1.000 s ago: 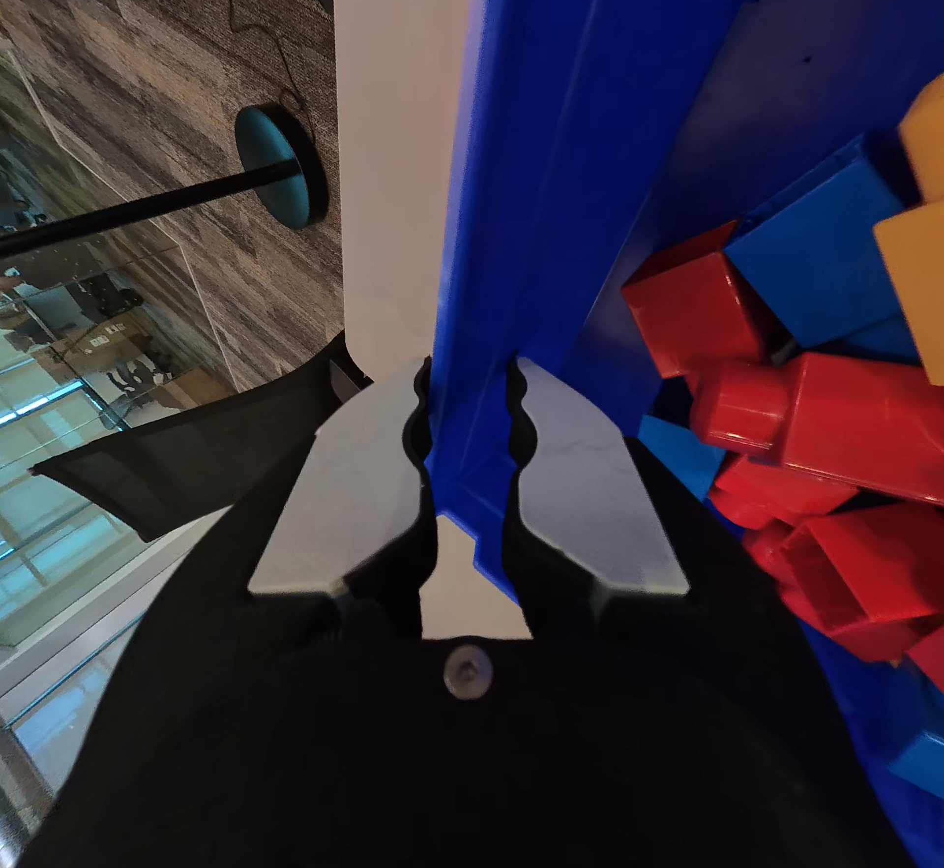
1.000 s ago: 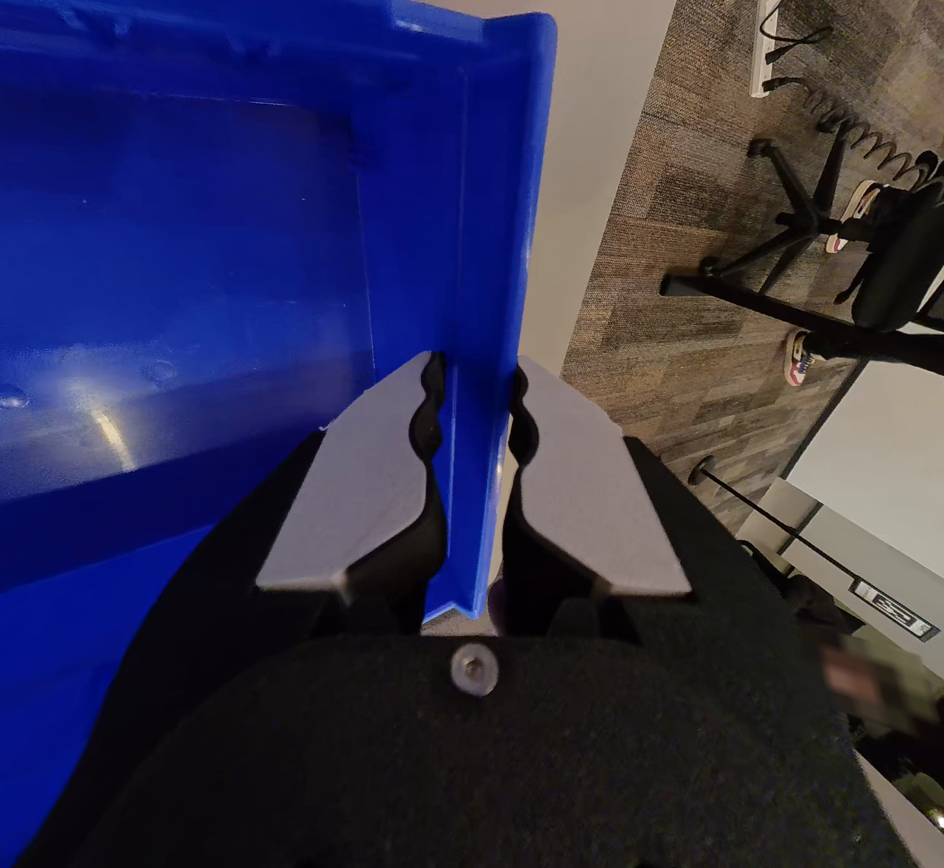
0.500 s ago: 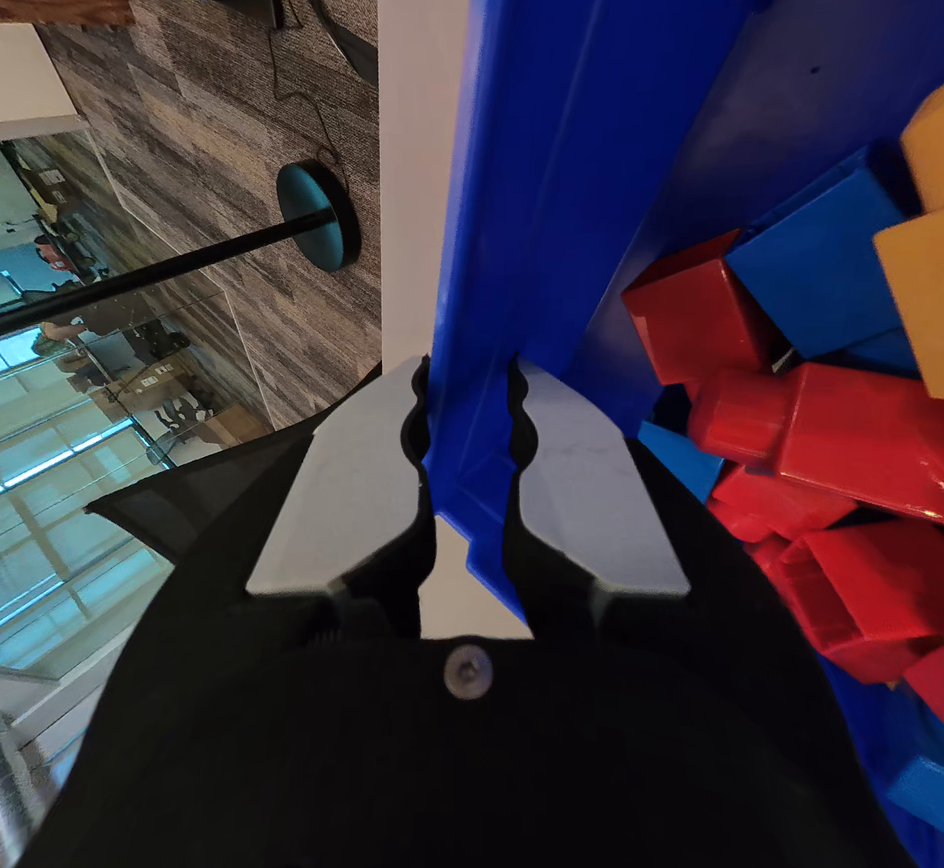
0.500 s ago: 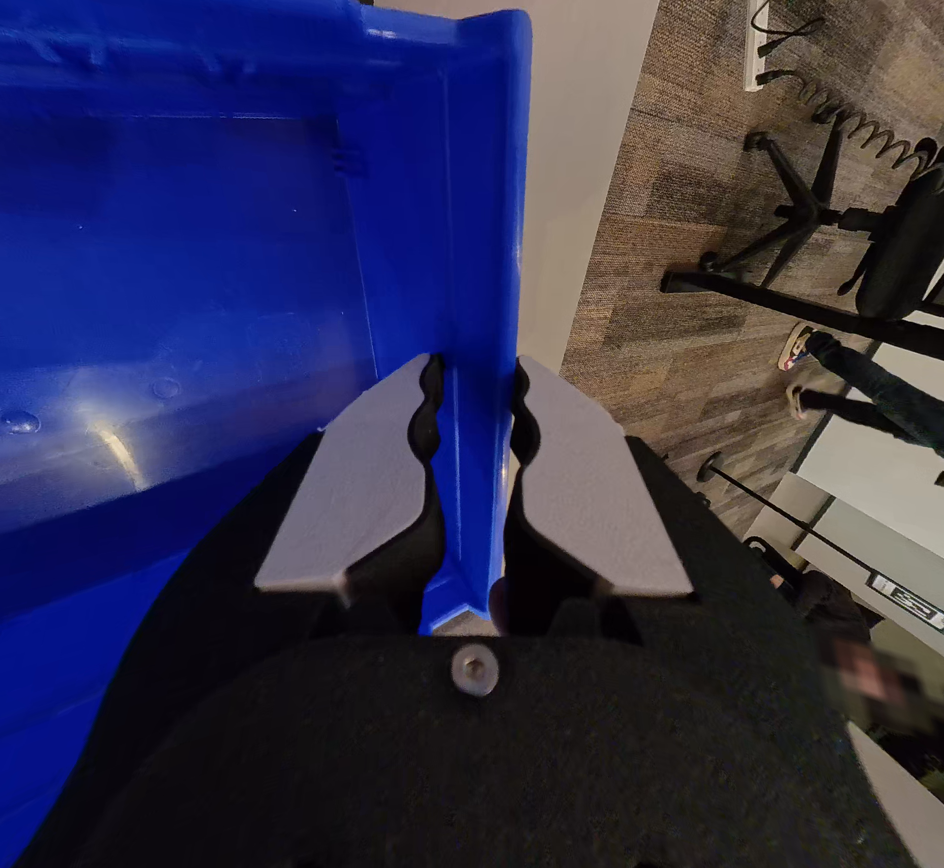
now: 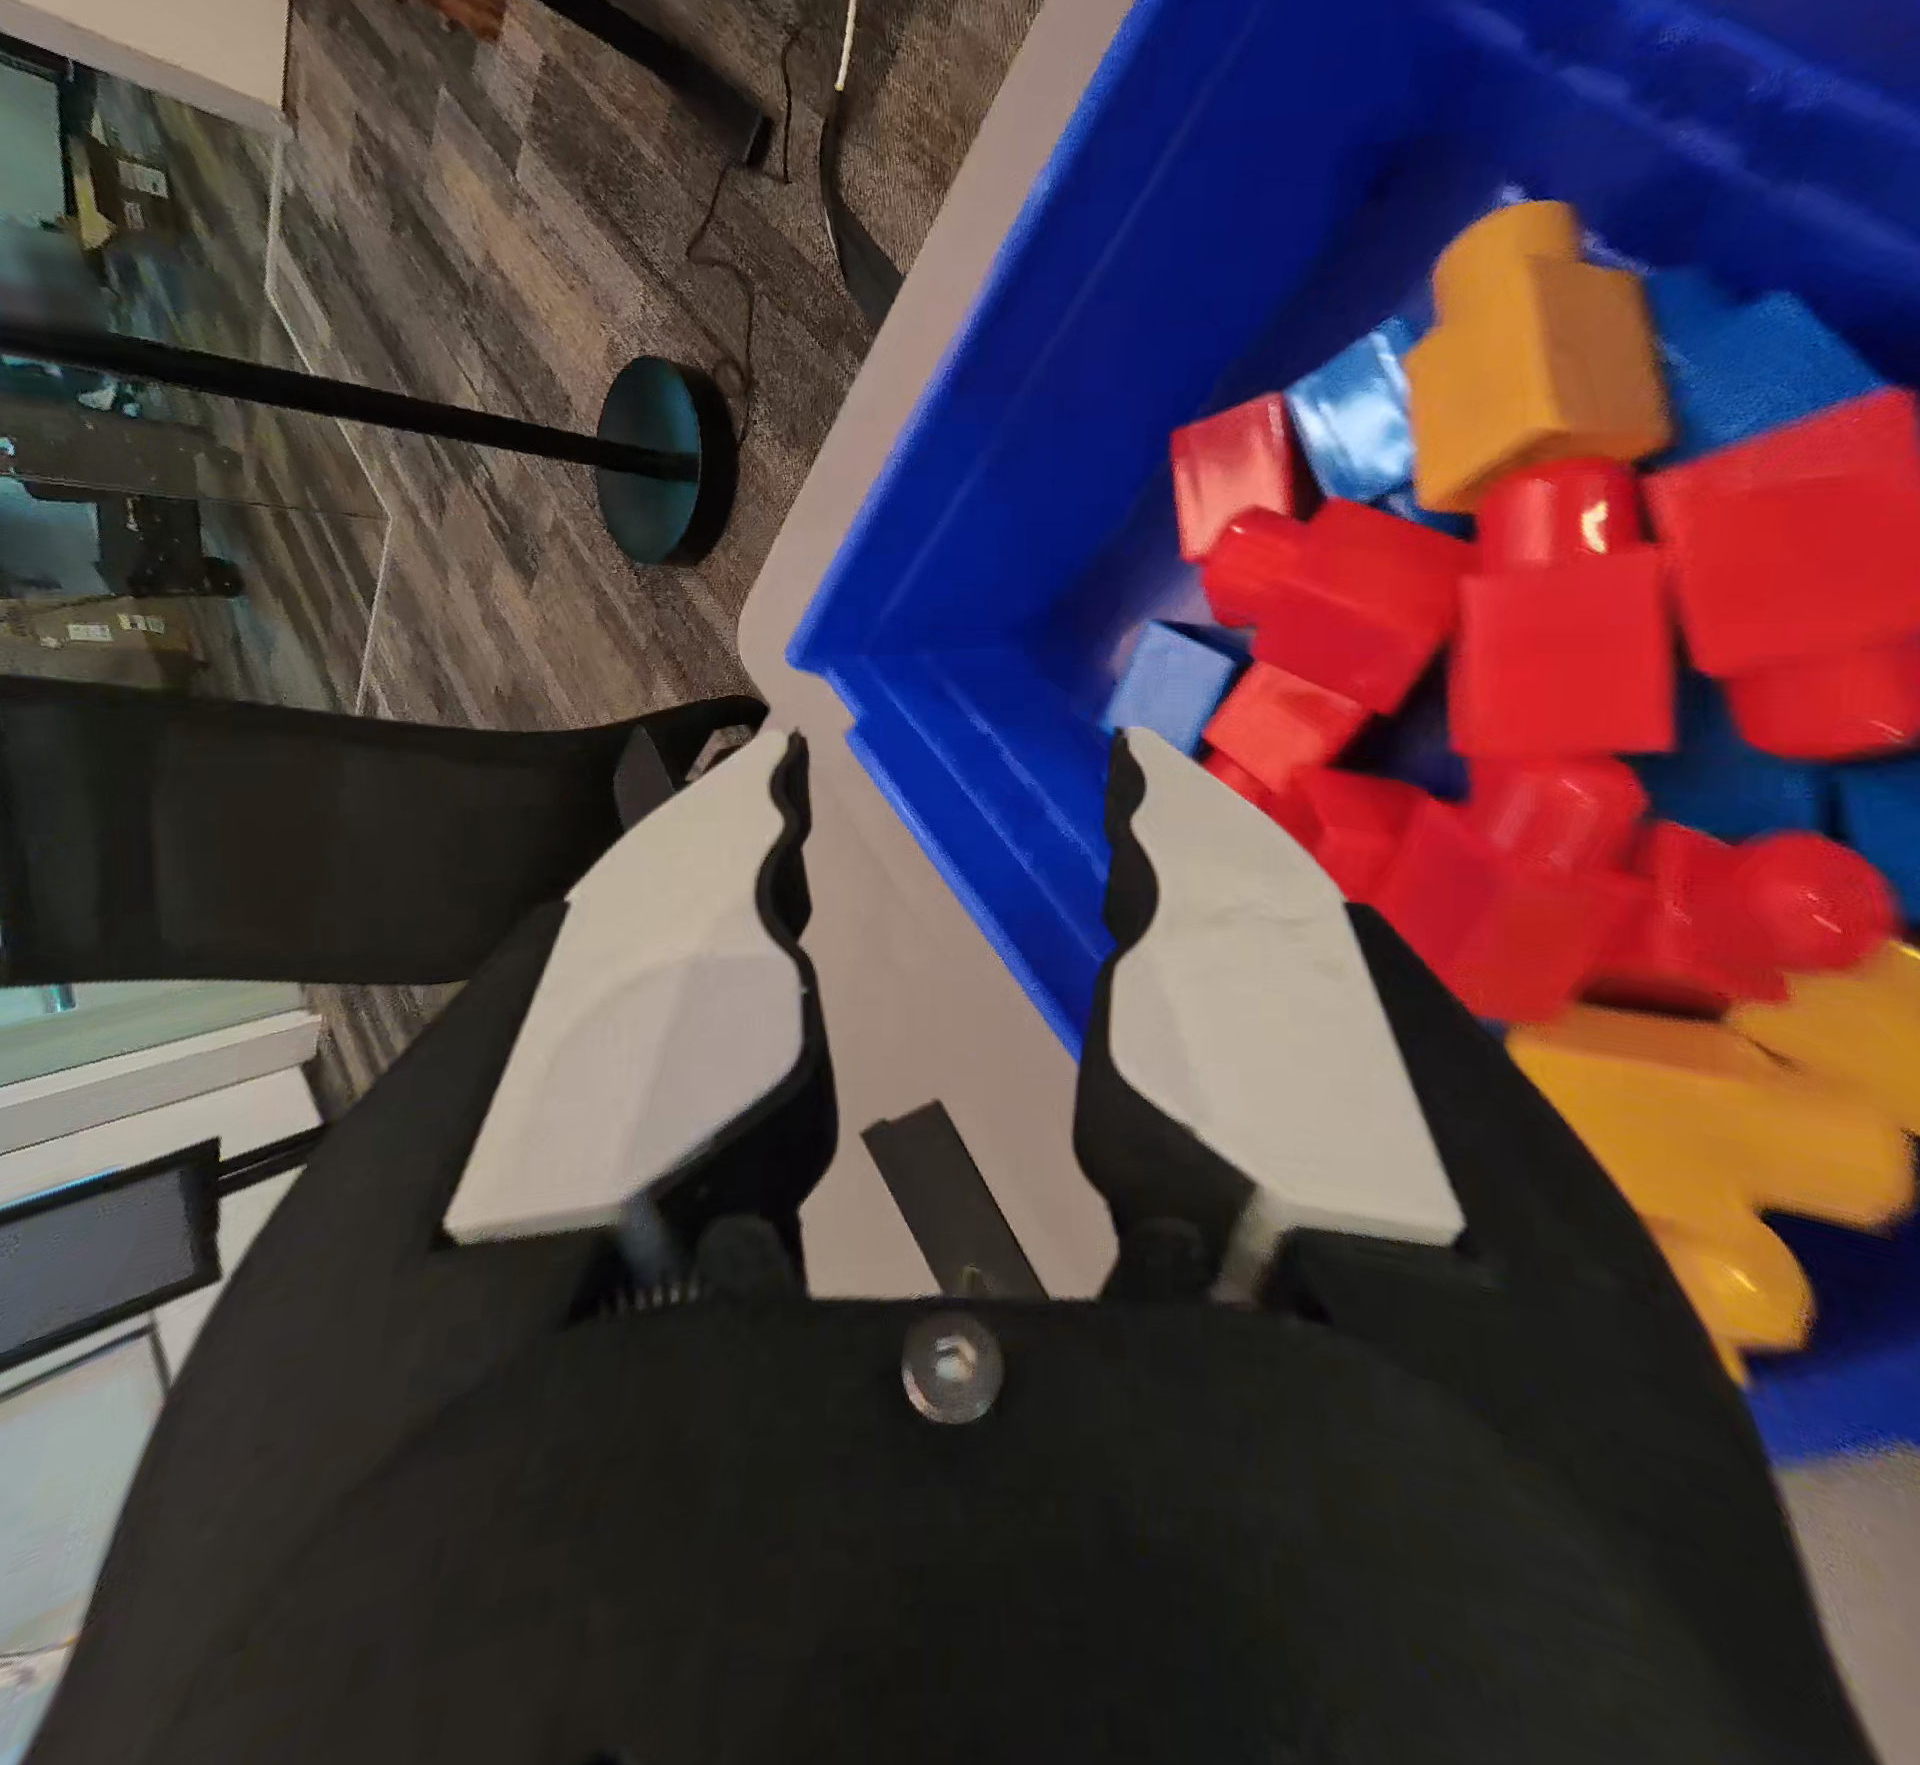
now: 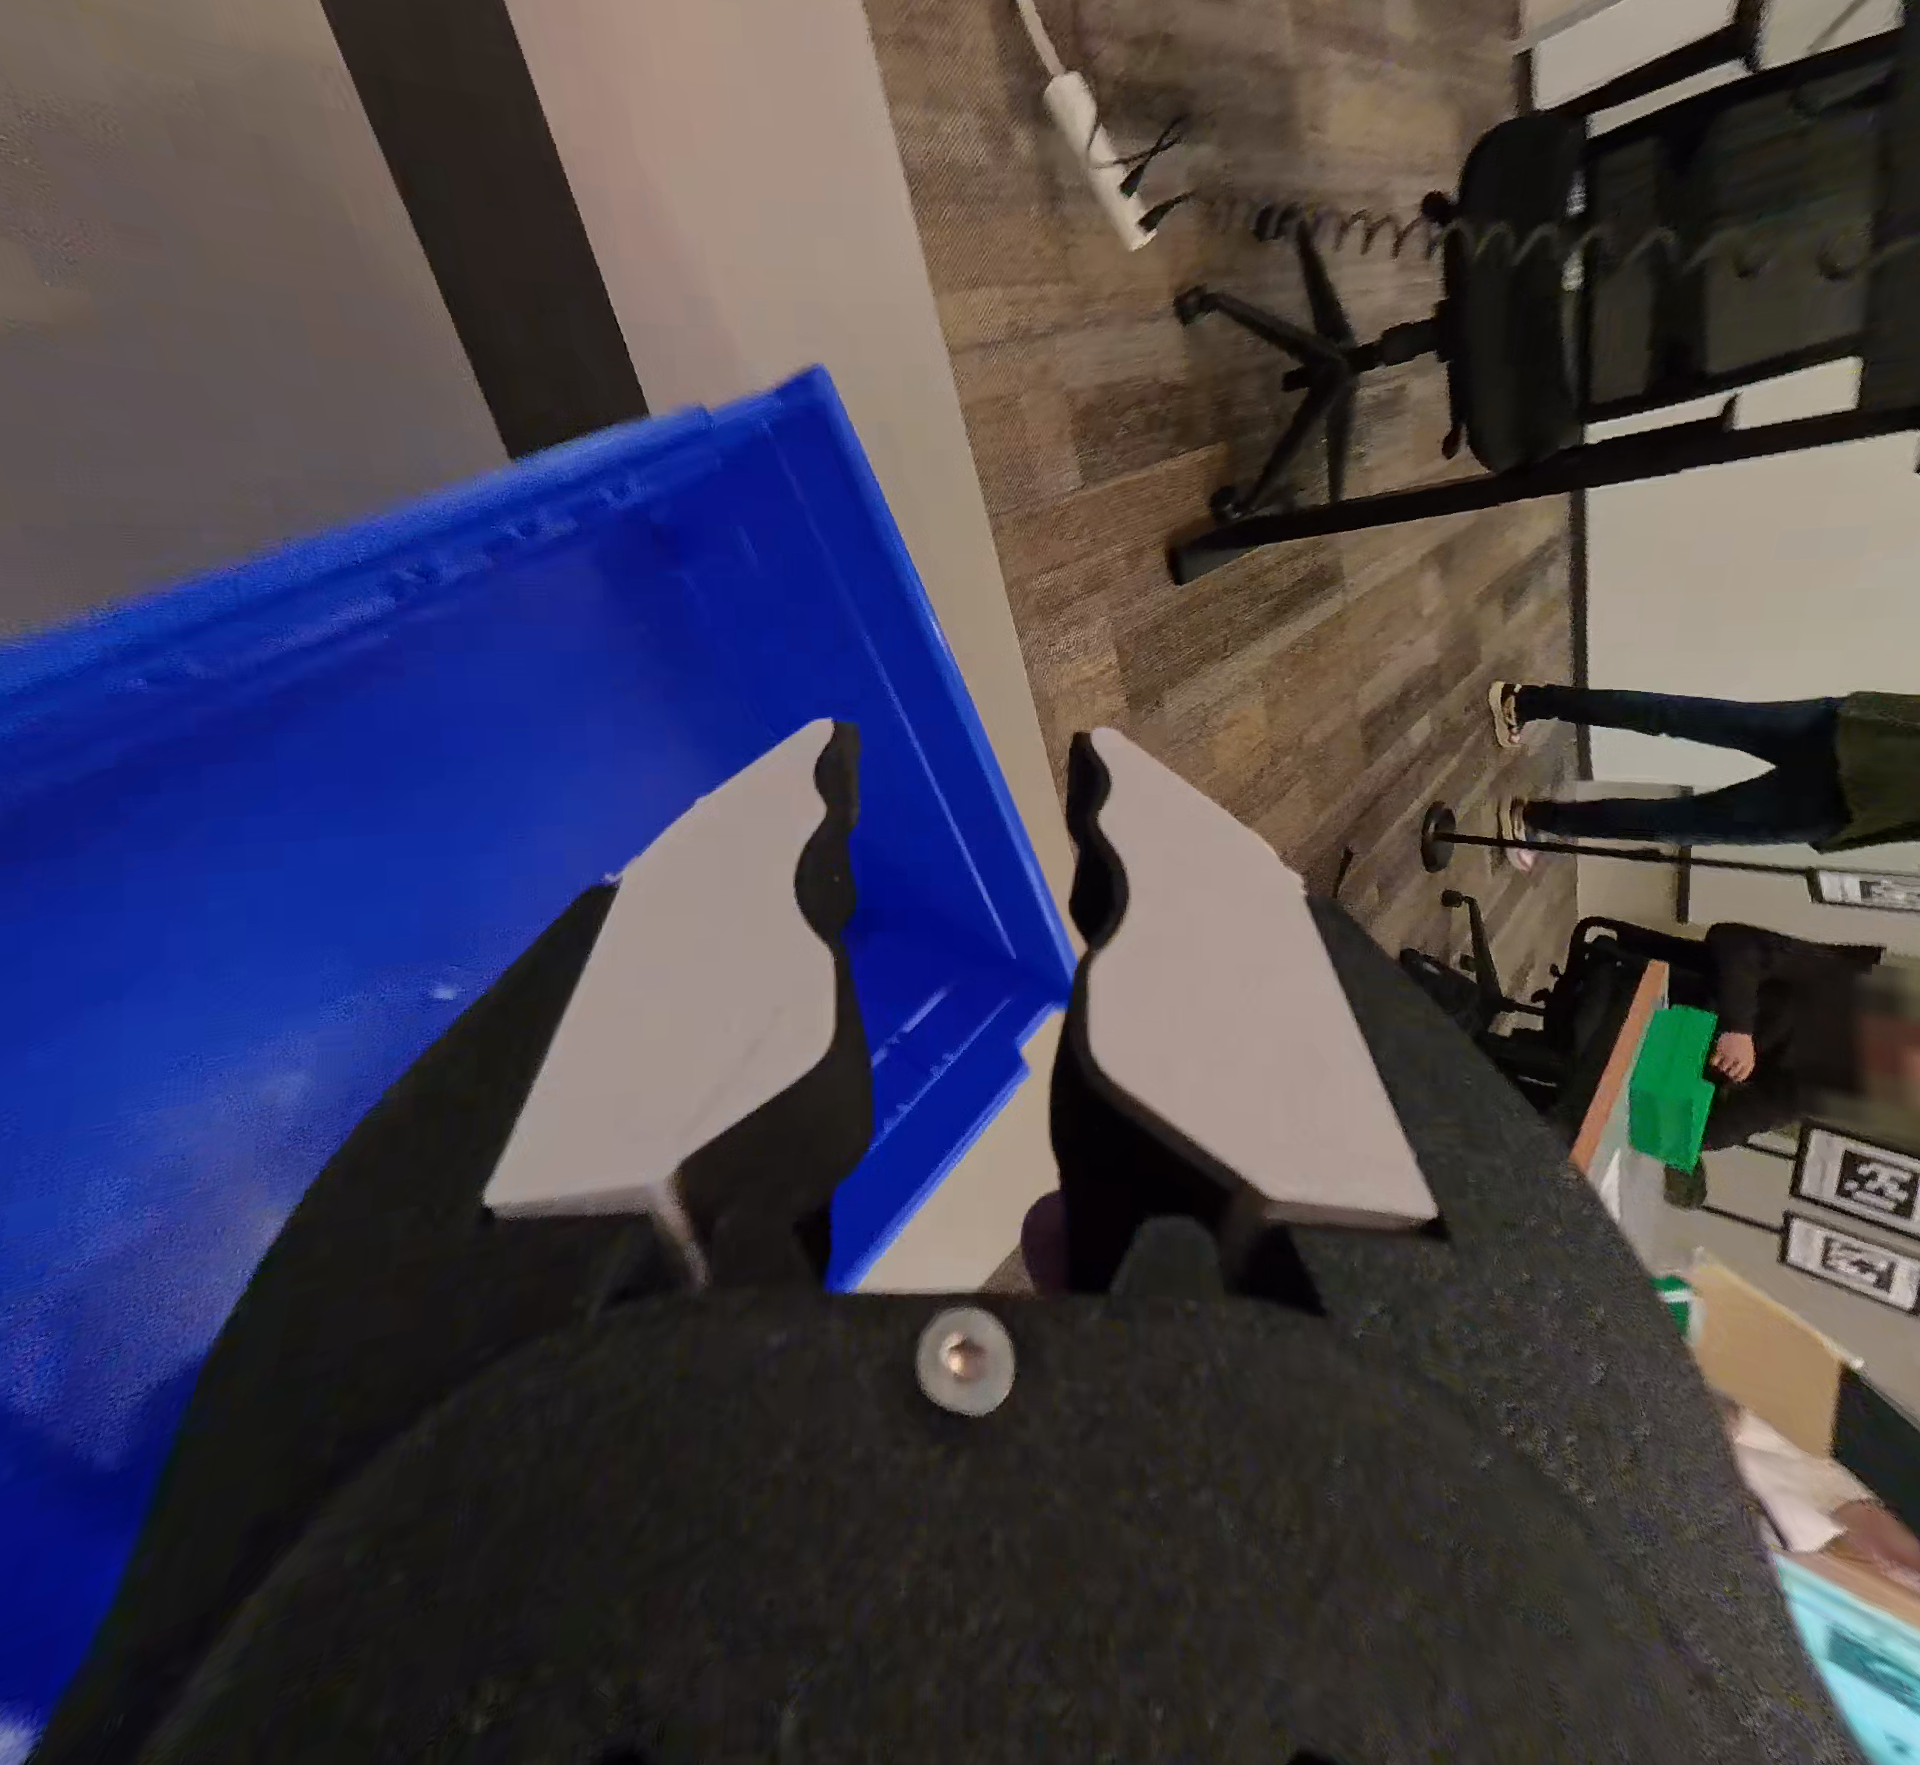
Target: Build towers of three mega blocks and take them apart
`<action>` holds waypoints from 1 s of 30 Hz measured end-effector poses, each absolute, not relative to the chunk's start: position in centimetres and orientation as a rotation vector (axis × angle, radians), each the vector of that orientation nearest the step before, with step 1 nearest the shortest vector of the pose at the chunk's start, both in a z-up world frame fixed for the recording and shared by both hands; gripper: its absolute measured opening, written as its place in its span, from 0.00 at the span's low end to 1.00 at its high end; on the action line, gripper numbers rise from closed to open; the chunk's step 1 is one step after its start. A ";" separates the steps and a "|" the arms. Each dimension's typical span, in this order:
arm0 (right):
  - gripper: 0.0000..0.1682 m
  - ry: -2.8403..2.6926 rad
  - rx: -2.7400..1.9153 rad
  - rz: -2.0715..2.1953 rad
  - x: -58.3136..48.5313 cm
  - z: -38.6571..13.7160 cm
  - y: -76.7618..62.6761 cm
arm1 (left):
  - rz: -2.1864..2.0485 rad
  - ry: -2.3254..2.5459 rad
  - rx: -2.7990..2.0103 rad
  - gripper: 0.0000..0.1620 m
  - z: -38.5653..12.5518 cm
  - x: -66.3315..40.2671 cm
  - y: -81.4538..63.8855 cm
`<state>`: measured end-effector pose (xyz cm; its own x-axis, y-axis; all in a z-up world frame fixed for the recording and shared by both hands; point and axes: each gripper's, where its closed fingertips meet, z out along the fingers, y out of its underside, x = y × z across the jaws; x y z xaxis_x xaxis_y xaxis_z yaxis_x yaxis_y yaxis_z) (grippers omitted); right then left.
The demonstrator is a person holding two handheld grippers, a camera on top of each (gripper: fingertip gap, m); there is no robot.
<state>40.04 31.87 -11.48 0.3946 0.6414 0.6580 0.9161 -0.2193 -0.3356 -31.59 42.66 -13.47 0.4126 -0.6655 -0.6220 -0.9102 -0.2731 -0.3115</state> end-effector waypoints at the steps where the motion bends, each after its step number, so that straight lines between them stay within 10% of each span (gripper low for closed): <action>1: 0.23 -1.291 -1.946 -0.487 39.4 -10.6 30.6 | 0.487 1.323 -2.023 0.33 -13.1 -31.8 41.2; 10: 0.21 -1.056 -1.860 -0.305 30.6 -7.1 16.9 | 0.412 1.352 -2.049 0.30 -15.8 -30.9 30.9; 30: 0.23 -0.851 -1.932 0.324 10.4 -20.8 9.5 | -0.417 1.454 -1.757 0.29 -21.0 -2.1 11.2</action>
<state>10.37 9.50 -20.84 0.7211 0.6813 0.1258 0.4253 -0.2918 -0.8567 -2.09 11.19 -20.98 0.2853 -0.9303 -0.2308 -0.6663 -0.0194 -0.7454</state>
